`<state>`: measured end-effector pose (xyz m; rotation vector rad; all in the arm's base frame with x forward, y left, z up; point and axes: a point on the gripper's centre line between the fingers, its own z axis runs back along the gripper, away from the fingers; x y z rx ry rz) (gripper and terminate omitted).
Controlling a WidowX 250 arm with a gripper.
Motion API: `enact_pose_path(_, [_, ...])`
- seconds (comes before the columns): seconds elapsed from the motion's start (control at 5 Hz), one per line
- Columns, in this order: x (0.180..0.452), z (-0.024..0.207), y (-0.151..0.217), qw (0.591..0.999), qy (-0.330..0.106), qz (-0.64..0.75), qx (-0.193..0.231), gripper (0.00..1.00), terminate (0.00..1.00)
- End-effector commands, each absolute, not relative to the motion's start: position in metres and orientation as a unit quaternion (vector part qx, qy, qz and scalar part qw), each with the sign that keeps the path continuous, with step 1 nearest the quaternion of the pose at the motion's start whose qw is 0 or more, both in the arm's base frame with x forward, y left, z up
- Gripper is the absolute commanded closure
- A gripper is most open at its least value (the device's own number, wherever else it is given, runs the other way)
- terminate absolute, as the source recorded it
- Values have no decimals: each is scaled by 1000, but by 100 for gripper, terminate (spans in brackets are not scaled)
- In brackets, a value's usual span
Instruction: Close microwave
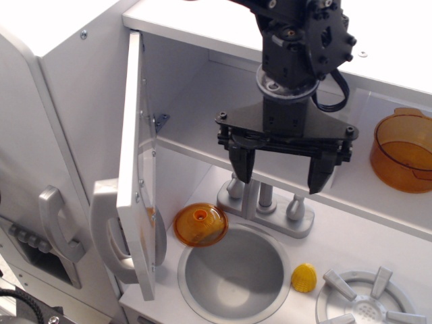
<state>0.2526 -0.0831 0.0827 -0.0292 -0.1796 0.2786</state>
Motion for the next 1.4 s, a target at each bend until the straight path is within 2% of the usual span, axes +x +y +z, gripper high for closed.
enact_pose_path(0.0, [253, 83, -83, 986, -89, 139, -15, 0, 0])
enact_pose_path(0.4, [209, 151, -89, 984, -99, 123, -82, 0, 0])
enact_pose_path(0.6, [179, 179, -71, 981, -116, 109, -107, 0, 0])
enact_pose_path(0.8, [151, 189, -42, 979, -131, 106, -112, 0, 0])
enact_pose_path(1.0, [140, 185, -14, 980, -133, 117, -88, 0, 0])
enact_pose_path(1.2, [148, 168, 11, 978, -125, 144, -86, 0, 0])
